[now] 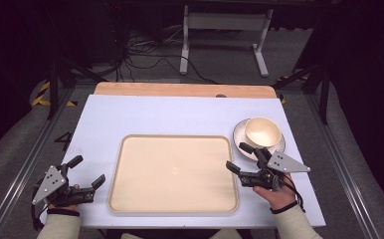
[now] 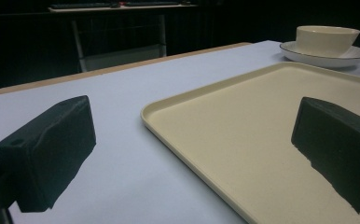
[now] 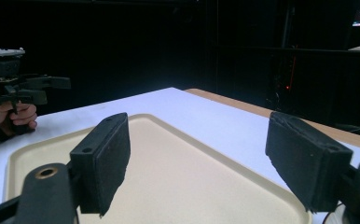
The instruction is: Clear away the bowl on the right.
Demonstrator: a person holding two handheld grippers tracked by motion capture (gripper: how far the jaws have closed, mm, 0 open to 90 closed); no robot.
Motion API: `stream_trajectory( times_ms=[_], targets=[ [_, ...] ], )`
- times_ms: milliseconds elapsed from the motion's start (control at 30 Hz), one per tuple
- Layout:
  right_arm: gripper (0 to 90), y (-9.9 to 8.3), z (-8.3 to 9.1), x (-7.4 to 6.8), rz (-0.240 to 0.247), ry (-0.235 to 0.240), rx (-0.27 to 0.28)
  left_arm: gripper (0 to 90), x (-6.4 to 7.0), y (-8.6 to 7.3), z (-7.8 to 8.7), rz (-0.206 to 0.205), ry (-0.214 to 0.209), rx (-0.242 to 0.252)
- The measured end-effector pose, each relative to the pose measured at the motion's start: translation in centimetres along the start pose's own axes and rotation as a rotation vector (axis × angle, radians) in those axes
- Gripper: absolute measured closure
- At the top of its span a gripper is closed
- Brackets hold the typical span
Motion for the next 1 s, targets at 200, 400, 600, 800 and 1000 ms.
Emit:
stream_trajectory(
  times_ms=[200,400,600,800,1000],
  targets=[
    [22.3,0.6,-0.1,-0.1,0.008,0.005,-0.01,0.2,0.0,0.0,0.0,0.001,0.001,-0.001],
    [22.8,1.6,-0.2,1.0,0.01,-0.013,-0.019,0.2,0.0,0.0,0.0,0.001,0.0,-0.001],
    [22.8,2.1,-0.5,2.3,0.004,-0.03,-0.035,0.2,0.0,0.0,0.0,0.002,0.001,-0.002],
    [23.7,2.7,-0.5,3.2,-0.006,-0.05,-0.04,0.2,0.1,0.0,0.0,0.001,0.001,-0.005],
    [24.5,3.4,-0.4,4.2,-0.001,-0.081,-0.045,0.2,0.1,0.0,-0.1,0.002,0.001,-0.005]
  ],
)
Point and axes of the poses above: each handheld gripper's, and its own axes: z roughly backward along the jaws, y roughly out of its top, x roughly to its right, the point moved 2 cm from there along -z, roughly forward along the jaws, and after that the axes turned 9 degrees about -y, right-handed, at the moved point
